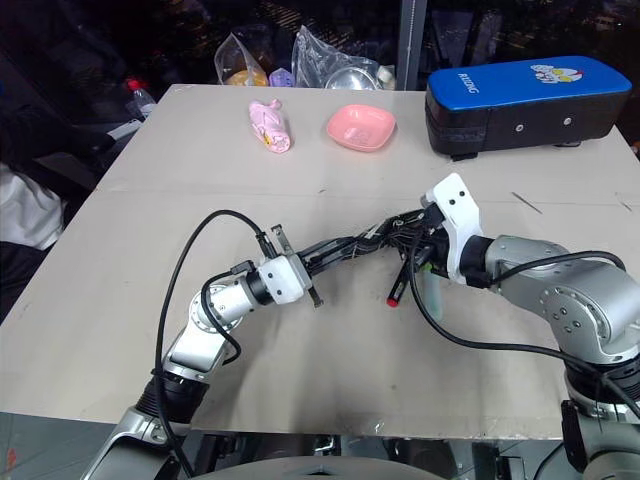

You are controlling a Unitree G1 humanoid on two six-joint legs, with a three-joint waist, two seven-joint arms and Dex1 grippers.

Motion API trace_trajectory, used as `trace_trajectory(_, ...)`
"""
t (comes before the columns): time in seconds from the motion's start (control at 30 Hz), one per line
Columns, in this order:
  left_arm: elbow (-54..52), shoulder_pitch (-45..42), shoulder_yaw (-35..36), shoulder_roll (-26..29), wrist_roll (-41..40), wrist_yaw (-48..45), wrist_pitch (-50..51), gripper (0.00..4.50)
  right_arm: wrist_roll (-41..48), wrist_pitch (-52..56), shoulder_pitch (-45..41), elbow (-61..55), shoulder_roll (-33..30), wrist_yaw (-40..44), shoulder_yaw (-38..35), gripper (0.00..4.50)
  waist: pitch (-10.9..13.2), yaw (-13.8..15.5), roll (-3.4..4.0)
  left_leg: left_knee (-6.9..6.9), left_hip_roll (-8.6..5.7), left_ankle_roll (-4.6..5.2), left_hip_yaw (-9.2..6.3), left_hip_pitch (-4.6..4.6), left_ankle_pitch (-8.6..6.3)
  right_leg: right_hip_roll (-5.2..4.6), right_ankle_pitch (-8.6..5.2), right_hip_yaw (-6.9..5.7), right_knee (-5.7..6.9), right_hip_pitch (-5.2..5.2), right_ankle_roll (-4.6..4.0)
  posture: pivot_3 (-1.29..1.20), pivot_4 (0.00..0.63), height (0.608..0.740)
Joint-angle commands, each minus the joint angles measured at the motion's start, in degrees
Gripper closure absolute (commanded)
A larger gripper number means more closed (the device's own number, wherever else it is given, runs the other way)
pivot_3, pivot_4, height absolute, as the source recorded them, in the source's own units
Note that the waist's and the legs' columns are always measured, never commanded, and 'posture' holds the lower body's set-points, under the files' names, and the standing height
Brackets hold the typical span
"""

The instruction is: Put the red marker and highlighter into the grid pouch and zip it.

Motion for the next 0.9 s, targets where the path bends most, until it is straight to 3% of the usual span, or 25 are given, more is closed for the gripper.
trace_trajectory(0.03,-0.54,-0.41,-0.32,-0.18,0.34,0.57,-1.84,4.5,1.87,-0.96,-1.96,-2.8,0.48,2.64,1.28,4.47,0.0,-0.02,0.0,0.0,0.0,0.0,0.0,0.0,0.0,0.0,0.0,0.0,0.0,0.0,0.0,0.0,0.15,0.74)
trace_trajectory(0.53,-0.9,0.5,2.88,-0.07,2.47,5.69,-4.65,4.5,-0.11,-1.17,-1.38,-1.59,-2.89,5.29,1.09,4.47,0.02,0.01,-0.03,0.0,0.02,0.02,-0.01,-0.01,-0.01,-0.13,0.0,-0.02,-0.01,-0.01,-0.01,0.0,0.15,0.74)
trace_trajectory(0.9,-0.31,0.28,2.15,0.05,5.06,8.0,-5.91,4.5,0.33,-0.81,-2.77,-1.44,-1.39,4.99,1.6,4.47,0.04,0.0,-0.05,0.0,0.02,0.02,-0.01,-0.01,-0.01,-0.13,0.0,-0.03,-0.01,-0.01,-0.01,0.0,0.15,0.74)
